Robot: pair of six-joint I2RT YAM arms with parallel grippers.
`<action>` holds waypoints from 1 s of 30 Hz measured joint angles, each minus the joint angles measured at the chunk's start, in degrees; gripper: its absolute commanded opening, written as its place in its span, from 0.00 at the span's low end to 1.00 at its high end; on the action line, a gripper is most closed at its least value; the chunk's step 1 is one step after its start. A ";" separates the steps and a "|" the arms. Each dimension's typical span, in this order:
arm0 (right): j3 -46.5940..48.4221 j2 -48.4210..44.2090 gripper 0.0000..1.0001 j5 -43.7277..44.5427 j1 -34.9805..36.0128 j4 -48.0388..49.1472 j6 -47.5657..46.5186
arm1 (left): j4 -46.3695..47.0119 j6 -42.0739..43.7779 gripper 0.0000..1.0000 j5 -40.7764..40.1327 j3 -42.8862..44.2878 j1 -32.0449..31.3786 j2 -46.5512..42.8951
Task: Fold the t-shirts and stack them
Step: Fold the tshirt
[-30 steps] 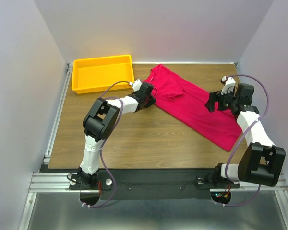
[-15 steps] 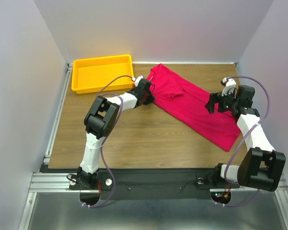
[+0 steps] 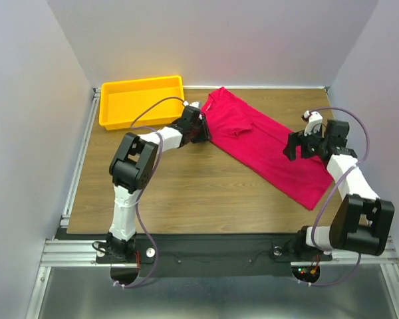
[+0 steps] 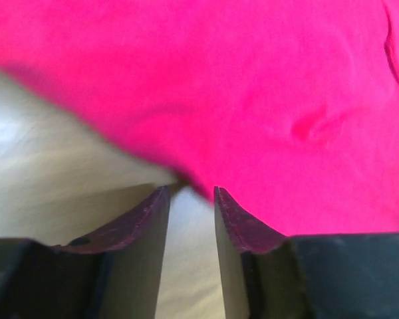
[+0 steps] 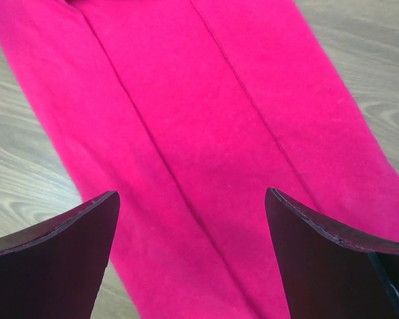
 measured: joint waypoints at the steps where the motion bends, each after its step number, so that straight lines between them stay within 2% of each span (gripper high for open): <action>1: 0.52 1.03 0.96 -0.17 0.00 -0.42 -0.52 | -0.07 1.03 0.47 -0.22 -1.51 0.00 -1.60; 4: 4.17 6.78 0.96 -0.24 0.00 -1.73 -3.13 | -0.09 3.54 0.48 -1.36 -5.16 0.00 -6.93; 7: 7.72 10.64 0.96 -3.04 0.00 -5.33 -7.41 | 1.14 5.92 0.51 -3.37 -9.90 0.00 -16.09; 9: 9.51 11.61 0.95 -5.86 0.07 -8.96 -11.04 | 2.27 7.48 0.59 -5.73 -13.70 0.02 -23.54; 10: 10.32 11.80 0.95 -7.28 0.20 -10.99 -13.18 | 3.10 8.20 0.67 -6.64 -15.41 0.02 -26.25; 11: 10.75 11.87 0.95 -7.82 0.46 -12.24 -14.56 | 3.65 8.72 0.71 -7.78 -16.87 0.04 -29.31; 14: 13.33 13.35 0.90 -8.09 1.81 -15.17 -17.16 | 5.90 9.81 0.82 -11.72 -23.61 0.63 -39.78; 16: 17.51 16.72 0.87 -8.02 2.49 -16.79 -16.98 | 6.40 9.55 0.82 -13.53 -27.89 1.53 -44.57; 22: 48.85 41.64 0.86 -6.58 4.24 -15.39 -7.13 | 5.22 5.97 0.81 -14.97 -41.79 6.16 -58.12; 25: 59.01 51.01 0.87 -4.68 4.59 -14.71 -1.86 | 4.52 3.89 0.81 -14.03 -46.10 6.38 -63.71; 28: 58.73 52.43 0.87 -5.38 4.61 -15.52 -1.60 | 4.74 1.42 0.81 -12.15 -49.42 6.40 -68.30; 30: 53.94 49.86 0.87 -6.43 4.72 -16.63 -5.16 | 4.92 0.28 0.80 -10.93 -51.01 6.40 -69.66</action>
